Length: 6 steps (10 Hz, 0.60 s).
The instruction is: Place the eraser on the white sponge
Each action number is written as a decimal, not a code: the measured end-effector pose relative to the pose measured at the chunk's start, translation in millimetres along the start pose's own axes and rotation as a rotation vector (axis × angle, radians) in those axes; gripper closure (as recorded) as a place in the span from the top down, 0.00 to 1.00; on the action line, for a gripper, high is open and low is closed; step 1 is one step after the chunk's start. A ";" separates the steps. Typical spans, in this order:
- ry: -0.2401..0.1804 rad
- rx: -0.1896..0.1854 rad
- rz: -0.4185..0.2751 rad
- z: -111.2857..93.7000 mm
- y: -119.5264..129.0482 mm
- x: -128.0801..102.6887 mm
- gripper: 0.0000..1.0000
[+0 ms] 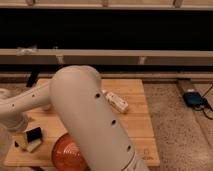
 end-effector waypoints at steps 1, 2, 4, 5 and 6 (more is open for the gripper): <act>0.013 0.004 0.010 -5.2 3.6 -3.2 0.80; 0.023 0.006 0.020 -9.9 8.0 -6.5 0.80; 0.024 0.008 0.015 -9.4 5.4 -3.7 0.80; 0.024 0.008 0.016 -9.8 5.8 -3.9 0.80; 0.024 0.008 0.018 -9.6 6.4 -5.0 0.80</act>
